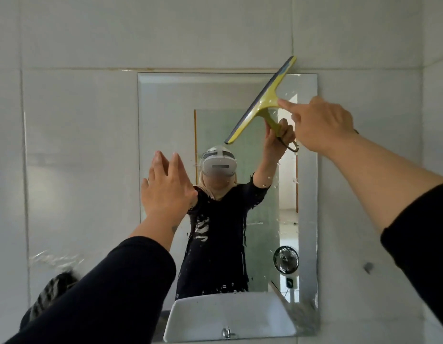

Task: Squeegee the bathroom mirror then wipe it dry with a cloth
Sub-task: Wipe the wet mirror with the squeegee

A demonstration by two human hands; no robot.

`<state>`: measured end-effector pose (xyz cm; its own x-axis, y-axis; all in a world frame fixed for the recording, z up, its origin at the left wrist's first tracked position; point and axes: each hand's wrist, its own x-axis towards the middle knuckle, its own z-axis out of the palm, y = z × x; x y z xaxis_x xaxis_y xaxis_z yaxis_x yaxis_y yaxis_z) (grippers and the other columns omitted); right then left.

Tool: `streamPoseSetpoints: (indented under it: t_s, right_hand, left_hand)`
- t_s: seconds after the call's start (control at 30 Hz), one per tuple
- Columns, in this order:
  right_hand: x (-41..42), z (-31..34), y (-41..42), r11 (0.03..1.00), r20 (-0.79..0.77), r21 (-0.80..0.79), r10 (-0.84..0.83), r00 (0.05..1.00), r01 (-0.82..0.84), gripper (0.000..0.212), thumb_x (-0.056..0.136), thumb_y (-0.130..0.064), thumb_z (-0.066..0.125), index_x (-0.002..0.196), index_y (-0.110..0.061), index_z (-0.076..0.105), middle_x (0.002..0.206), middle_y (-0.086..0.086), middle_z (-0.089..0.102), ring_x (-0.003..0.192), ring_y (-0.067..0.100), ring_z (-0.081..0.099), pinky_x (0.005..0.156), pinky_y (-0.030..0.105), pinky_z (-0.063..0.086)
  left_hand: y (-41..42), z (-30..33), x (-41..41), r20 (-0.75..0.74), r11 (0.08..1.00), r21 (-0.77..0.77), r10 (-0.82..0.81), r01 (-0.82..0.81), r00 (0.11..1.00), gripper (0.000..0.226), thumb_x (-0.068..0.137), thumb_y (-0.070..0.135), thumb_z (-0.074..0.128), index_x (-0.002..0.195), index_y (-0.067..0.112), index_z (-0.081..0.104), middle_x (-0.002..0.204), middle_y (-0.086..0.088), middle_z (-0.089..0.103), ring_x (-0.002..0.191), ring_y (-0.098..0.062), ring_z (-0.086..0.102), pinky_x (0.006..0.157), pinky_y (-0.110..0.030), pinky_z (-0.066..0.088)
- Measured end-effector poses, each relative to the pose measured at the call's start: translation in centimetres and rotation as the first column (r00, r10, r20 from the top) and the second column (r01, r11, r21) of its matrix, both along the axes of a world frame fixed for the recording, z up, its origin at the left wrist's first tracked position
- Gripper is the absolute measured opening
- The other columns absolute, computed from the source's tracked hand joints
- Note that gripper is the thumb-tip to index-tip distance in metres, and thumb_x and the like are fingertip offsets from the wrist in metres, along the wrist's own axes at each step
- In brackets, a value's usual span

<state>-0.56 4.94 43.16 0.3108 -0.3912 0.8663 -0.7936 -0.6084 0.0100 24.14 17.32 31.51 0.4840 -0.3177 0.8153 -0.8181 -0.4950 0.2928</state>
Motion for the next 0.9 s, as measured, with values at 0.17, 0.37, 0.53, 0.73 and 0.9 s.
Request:
streamPoseSetpoints:
  t_s: [0.17,0.37,0.53,0.73,0.9]
  right_hand:
    - [-0.2,-1.3,-0.2,0.995,0.134,0.078,0.045,0.99,-0.055,0.045,0.101,-0.03,0.03,0.142,-0.047,0.032,0.118,0.015,0.061,0.102,0.037,0.057,0.071,0.033,0.036]
    - [0.9,-3.2,0.1,0.959,0.36,0.188,0.132,0.923,-0.211,0.046,0.099,-0.026,0.032,0.144,-0.038,0.036,0.123,0.01,0.063,0.11,0.035,0.056,0.084,0.035,0.046]
    - [3.3,-4.6,0.8,0.887,0.603,0.198,0.225,0.766,-0.417,0.049,0.093,-0.021,0.038,0.14,-0.035,0.044,0.11,0.006,0.069,0.084,0.035,0.067,0.082,0.042,0.055]
    - [6.2,-6.1,2.7,0.823,0.743,0.176,0.249,0.622,-0.539,0.048,0.096,-0.017,0.039,0.143,-0.027,0.042,0.109,0.004,0.069,0.084,0.029,0.068,0.083,0.041,0.056]
    - [8.4,-7.1,4.8,0.803,0.775,0.17,0.249,0.581,-0.571,0.048,0.098,-0.017,0.039,0.146,-0.021,0.037,0.119,0.006,0.065,0.099,0.025,0.065,0.087,0.04,0.054]
  left_hand:
    - [0.1,0.1,0.0,-0.001,1.0,0.011,0.011,-0.011,1.0,0.092,0.079,0.045,0.068,0.148,0.028,0.009,0.159,-0.007,0.0,0.145,-0.027,0.013,0.114,-0.046,0.026]
    - [0.0,-0.1,0.2,0.011,1.0,0.015,0.014,-0.014,1.0,0.097,0.076,0.049,0.071,0.148,0.028,0.009,0.159,-0.008,0.0,0.144,-0.028,0.015,0.113,-0.047,0.029]
    - [0.0,-0.1,0.2,0.024,1.0,0.013,0.018,-0.018,1.0,0.098,0.076,0.051,0.071,0.148,0.028,0.009,0.159,-0.008,0.0,0.144,-0.028,0.016,0.111,-0.045,0.03]
    - [0.1,-0.1,0.1,0.034,1.0,0.008,0.015,-0.015,0.999,0.095,0.076,0.05,0.07,0.148,0.027,0.012,0.158,-0.009,0.003,0.143,-0.029,0.018,0.111,-0.045,0.029]
    - [0.9,0.2,0.4,0.026,1.0,0.011,-0.007,0.007,1.0,0.092,0.076,0.06,0.063,0.148,0.028,0.015,0.159,-0.004,0.008,0.144,-0.024,0.016,0.114,-0.047,0.021]
